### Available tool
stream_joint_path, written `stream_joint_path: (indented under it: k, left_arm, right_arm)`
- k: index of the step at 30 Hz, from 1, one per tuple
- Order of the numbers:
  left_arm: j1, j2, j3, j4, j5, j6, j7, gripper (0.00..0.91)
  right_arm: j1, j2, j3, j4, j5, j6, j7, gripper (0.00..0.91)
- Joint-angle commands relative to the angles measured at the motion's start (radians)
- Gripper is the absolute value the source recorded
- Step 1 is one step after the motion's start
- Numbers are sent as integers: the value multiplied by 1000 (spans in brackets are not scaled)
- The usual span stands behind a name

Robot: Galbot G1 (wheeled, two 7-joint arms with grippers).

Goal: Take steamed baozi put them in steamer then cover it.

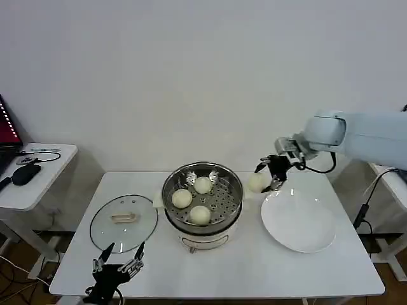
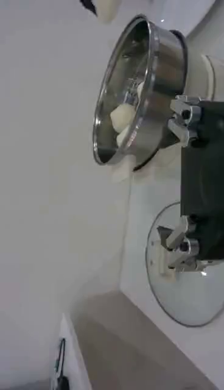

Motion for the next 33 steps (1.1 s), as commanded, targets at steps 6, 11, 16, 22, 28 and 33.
stream_joint_path:
  k: [6,11,16,22,28,33]
  left_arm:
    - [-14,6,5,1,-11,5,-7,907]
    - [-17,7,5,-4,-13,9,-10,907]
    - [-18,9,4,-11,-17,12,-12,907]
    - [-27,8,6,-13,-19,17,-13,907]
    - [-32,7,6,-15,-20,21,-14,907]
    - [-34,8,6,-19,-25,24,-16,907]
  right_arm:
    - [32,185,-28,52,174,-161,87,736]
    - [2,231,-17,0,187,-173,84,736]
    - [-24,258,-9,-37,197,-182,83,736]
    - [-73,274,14,-81,213,-195,99,736]
    - [-146,299,54,-134,220,-204,116,736]
    - [-202,309,78,-167,217,-207,123,736]
